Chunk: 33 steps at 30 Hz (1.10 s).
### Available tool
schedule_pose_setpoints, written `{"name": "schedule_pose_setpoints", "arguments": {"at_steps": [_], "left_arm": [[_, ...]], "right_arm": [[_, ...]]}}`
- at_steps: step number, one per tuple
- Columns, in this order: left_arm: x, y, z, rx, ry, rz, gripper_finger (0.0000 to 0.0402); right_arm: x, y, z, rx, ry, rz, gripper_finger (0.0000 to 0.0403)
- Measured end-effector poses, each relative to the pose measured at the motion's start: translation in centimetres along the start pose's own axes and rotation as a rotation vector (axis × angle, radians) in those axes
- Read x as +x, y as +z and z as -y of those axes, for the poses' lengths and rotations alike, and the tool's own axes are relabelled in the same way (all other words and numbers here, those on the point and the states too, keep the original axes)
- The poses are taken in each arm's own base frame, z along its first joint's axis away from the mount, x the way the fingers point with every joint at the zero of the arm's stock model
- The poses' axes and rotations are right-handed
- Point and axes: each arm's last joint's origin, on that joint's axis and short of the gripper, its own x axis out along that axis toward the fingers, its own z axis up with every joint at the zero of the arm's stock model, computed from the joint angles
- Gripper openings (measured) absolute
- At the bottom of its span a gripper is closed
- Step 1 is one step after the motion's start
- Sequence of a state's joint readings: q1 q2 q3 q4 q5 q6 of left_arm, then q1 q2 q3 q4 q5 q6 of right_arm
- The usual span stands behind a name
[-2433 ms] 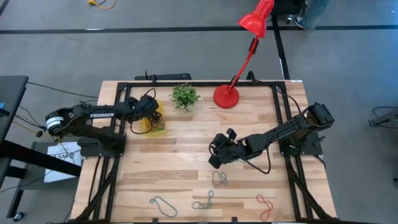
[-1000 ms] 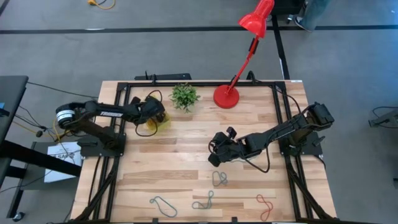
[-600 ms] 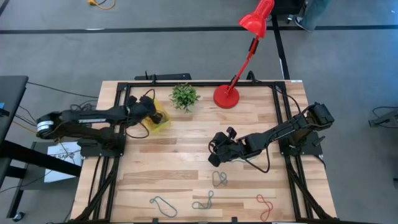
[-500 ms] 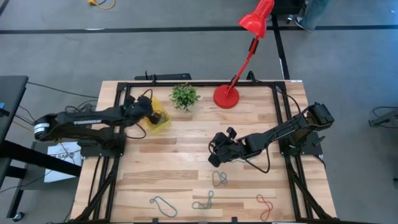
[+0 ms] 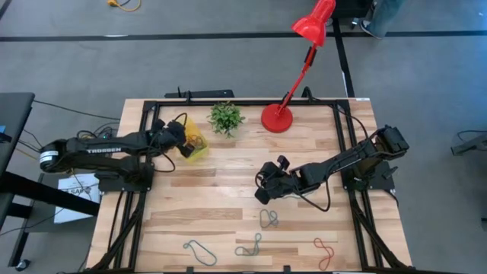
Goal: Pick and place items into bin
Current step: Adjust the yellow rubber band into the yellow bin, then put the blue rubber band into the yellow bin
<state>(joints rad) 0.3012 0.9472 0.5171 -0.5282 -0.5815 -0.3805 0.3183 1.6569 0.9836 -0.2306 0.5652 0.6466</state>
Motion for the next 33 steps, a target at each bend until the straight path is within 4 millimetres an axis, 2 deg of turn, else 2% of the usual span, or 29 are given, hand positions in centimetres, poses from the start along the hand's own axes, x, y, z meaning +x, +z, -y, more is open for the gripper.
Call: {"name": "schedule_pose_setpoints", "arguments": {"at_steps": [6,14,19,24,29,33], "left_arm": [[1.0,-0.3,0.3,0.023,0.039,-0.057,0.0008],[3.6,-0.8,0.2,0.044,0.179,-0.152,0.0072],[3.8,-0.7,0.8,0.037,0.088,-0.173,0.0106],[1.6,1.7,1.8,0.025,-0.047,-0.097,0.0118],[-2.7,4.5,3.0,0.062,-0.258,0.034,0.0119],[-5.8,5.0,4.4,0.131,-0.467,0.104,0.0119]], "right_arm": [[0.0,0.0,0.0,0.0,0.003,-0.002,0.0067],[0.0,0.0,-0.1,0.0,0.013,-0.009,0.0067],[0.0,0.0,-0.1,0.0,0.013,-0.009,0.0067],[0.0,0.0,-0.1,-0.001,0.013,-0.009,0.0067],[-0.1,-0.2,-0.2,-0.004,0.046,-0.034,0.0067],[-0.6,-1.3,-0.9,-0.048,0.173,-0.18,0.0067]]}}
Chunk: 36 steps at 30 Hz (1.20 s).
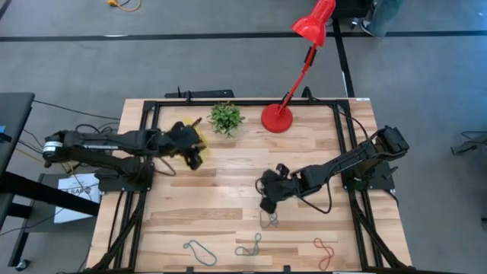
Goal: Pick and place items into bin
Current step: Put the blue rubber band into the yellow bin
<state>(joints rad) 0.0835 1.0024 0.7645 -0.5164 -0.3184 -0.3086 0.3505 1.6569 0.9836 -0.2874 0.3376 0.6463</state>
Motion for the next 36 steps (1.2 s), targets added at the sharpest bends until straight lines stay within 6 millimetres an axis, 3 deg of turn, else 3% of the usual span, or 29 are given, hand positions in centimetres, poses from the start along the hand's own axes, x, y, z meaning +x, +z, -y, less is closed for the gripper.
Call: {"name": "schedule_pose_setpoints", "arguments": {"at_steps": [4,12,16,24,36], "left_arm": [[-1.0,-0.7,2.4,0.042,-0.129,0.003,0.0119],[-3.4,-2.2,6.8,0.094,-0.253,0.089,0.0119],[-4.7,-2.5,8.1,0.106,-0.23,0.2,0.0119],[-6.3,-3.8,9.5,0.14,-0.238,0.249,0.0119],[-8.1,-5.2,10.5,0.186,-0.226,0.312,0.0119]], "right_arm": [[-0.7,-1.9,-0.9,-0.013,0.009,-0.11,0.0067],[-2.6,-6.0,-0.3,0.02,-0.245,-0.338,0.0067],[-2.6,-6.0,-0.1,-0.012,-0.257,-0.348,0.0067],[-2.0,-5.3,0.5,0.034,-0.189,-0.43,0.0067],[2.1,-7.1,0.6,0.044,-0.243,-0.577,0.0067]]}}
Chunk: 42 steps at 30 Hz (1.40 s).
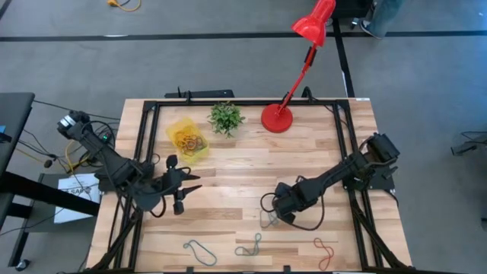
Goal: Pick and place items into bin
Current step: Put the blue rubber band into the yellow bin
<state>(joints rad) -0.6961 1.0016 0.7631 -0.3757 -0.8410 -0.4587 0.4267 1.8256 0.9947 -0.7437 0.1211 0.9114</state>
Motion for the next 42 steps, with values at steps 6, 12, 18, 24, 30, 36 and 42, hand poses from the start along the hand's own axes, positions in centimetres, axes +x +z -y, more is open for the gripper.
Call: {"name": "schedule_pose_setpoints", "arguments": {"at_steps": [6,12,18,24,30,36,42], "left_arm": [[-0.4,0.0,0.1,0.019,0.073,0.048,0.0119],[-0.4,0.0,0.1,0.034,0.088,0.056,0.0119],[-0.4,-0.1,0.1,0.042,0.089,0.053,0.0119],[-0.4,-0.1,0.0,0.051,0.097,0.049,0.0119],[-0.4,-0.2,0.0,0.056,0.092,0.042,0.0119],[-0.4,-0.2,0.0,0.05,0.094,0.038,0.0119],[-0.4,-0.3,0.0,0.048,0.087,0.034,0.0119]], "right_arm": [[0.1,1.0,0.9,-0.062,0.015,-0.025,0.0058],[0.3,2.2,2.0,-0.134,0.103,-0.097,0.0006],[-1.2,4.1,1.4,-0.13,0.129,-0.113,0.0002],[-3.7,5.0,1.0,-0.208,0.035,-0.061,0.0007],[-2.8,4.6,1.2,-0.19,0.024,-0.176,0.0043],[-0.6,4.9,1.9,-0.19,-0.059,-0.28,0.0107],[0.8,5.8,2.7,-0.246,-0.011,-0.371,0.0168]]}}
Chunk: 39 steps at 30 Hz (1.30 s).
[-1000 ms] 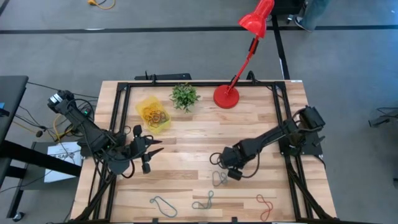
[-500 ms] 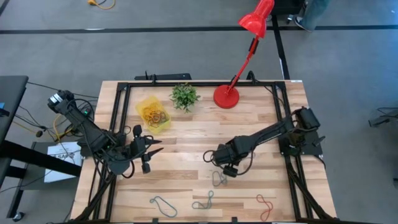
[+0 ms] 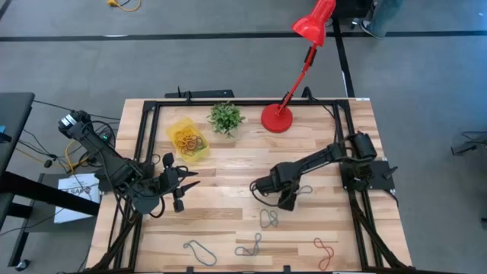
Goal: Pick and place items into bin
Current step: Put the blue rubber band into the yellow bin
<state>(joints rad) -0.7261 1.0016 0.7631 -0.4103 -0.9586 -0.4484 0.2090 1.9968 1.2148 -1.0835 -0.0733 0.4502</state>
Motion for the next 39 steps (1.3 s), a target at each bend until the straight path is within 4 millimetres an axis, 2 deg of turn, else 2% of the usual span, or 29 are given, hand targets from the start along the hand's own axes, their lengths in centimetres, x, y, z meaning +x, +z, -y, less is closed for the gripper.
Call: {"name": "schedule_pose_setpoints", "arguments": {"at_steps": [5,9,12,21,23,26,28,31,33,36,39], "left_arm": [[0.0,0.0,0.0,0.004,-0.002,-0.004,0.0119],[0.0,0.0,0.0,0.004,-0.002,-0.004,0.0119],[0.0,-0.1,0.0,0.007,-0.002,-0.006,0.0119],[0.0,-0.2,-0.1,0.013,0.002,-0.016,0.0119],[0.0,-0.2,-0.1,0.013,0.002,-0.016,0.0119],[0.0,-0.2,-0.1,0.013,0.002,-0.016,0.0119],[0.0,-0.2,-0.1,0.012,0.002,-0.016,0.0119],[0.0,-0.2,-0.1,0.011,0.004,-0.014,0.0119],[0.0,-0.2,-0.1,0.01,0.014,-0.008,0.0119],[0.0,-0.2,-0.2,0.012,0.035,0.001,0.0119],[-0.1,-0.1,-0.4,0.011,0.091,0.031,0.0119]], "right_arm": [[0.3,0.7,1.0,-0.089,0.06,-0.027,0.0192],[0.1,1.1,1.9,-0.092,0.097,-0.018,0.0182],[0.1,1.2,2.2,-0.096,0.112,-0.018,0.015],[-0.4,1.7,1.9,-0.117,0.161,-0.001,0.0014],[-0.9,2.0,1.7,-0.118,0.168,0.012,0.0006],[-2.2,3.2,1.1,-0.129,0.206,0.107,0.0009],[-4.3,5.6,0.1,-0.166,0.277,0.347,0.0003],[-6.2,5.7,0.0,-0.188,0.271,0.389,0.0003],[-7.4,6.8,-0.4,-0.22,0.271,0.473,0.0002],[-10.7,7.4,-0.5,-0.257,0.236,0.63,0.0001],[-12.2,8.2,-0.3,-0.266,0.209,0.74,0.0001]]}}
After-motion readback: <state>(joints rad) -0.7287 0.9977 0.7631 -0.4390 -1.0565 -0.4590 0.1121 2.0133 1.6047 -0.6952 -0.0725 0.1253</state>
